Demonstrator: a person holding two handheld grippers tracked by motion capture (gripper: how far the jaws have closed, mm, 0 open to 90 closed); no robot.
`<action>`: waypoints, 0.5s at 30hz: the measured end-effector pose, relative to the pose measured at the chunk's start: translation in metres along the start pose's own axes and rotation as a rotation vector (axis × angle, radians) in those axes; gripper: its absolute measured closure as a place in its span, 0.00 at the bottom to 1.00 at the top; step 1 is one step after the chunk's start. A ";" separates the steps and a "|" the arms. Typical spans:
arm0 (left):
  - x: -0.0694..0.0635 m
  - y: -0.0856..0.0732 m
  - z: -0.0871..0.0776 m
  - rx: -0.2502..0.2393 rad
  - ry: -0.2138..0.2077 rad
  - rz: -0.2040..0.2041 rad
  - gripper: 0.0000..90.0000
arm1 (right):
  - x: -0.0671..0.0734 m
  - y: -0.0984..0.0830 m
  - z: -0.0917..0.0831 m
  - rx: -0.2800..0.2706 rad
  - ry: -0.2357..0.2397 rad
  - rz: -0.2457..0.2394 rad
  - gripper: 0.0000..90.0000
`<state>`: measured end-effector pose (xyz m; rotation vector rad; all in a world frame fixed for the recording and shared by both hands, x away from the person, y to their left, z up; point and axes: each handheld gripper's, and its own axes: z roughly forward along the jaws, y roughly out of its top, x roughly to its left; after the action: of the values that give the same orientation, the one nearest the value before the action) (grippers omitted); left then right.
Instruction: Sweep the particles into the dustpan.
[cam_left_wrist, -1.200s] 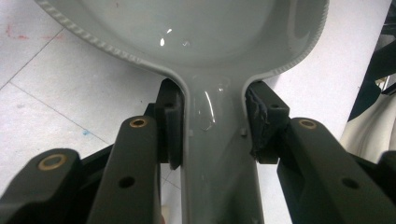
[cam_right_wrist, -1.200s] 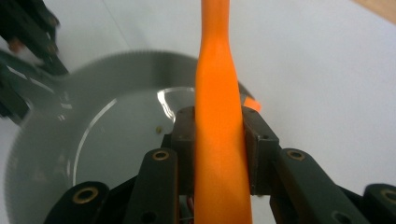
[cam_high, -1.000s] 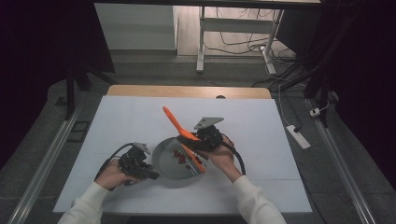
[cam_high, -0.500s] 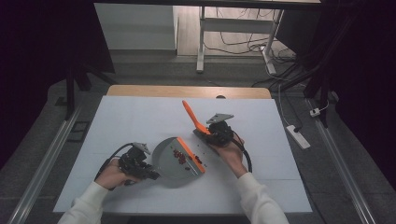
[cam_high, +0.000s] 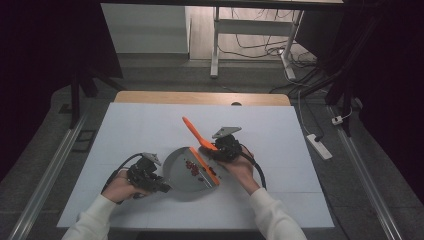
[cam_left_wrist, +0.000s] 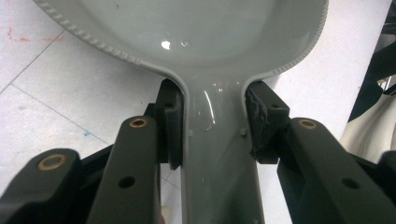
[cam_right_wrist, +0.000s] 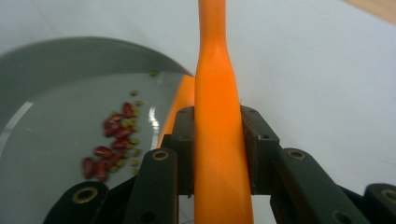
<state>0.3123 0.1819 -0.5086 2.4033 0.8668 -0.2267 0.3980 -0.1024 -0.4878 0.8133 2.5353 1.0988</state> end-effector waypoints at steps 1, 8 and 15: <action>0.000 0.000 0.000 0.000 0.000 0.000 0.68 | 0.002 0.000 0.001 -0.002 0.005 0.001 0.78; 0.000 0.000 0.000 0.002 0.001 0.002 0.68 | 0.016 0.003 0.003 -0.038 0.070 0.032 0.78; 0.000 0.000 0.000 0.000 0.001 0.002 0.68 | 0.030 0.009 0.001 -0.088 0.183 0.031 0.78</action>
<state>0.3123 0.1819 -0.5087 2.4044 0.8648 -0.2251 0.3783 -0.0792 -0.4823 0.7632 2.6069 1.3412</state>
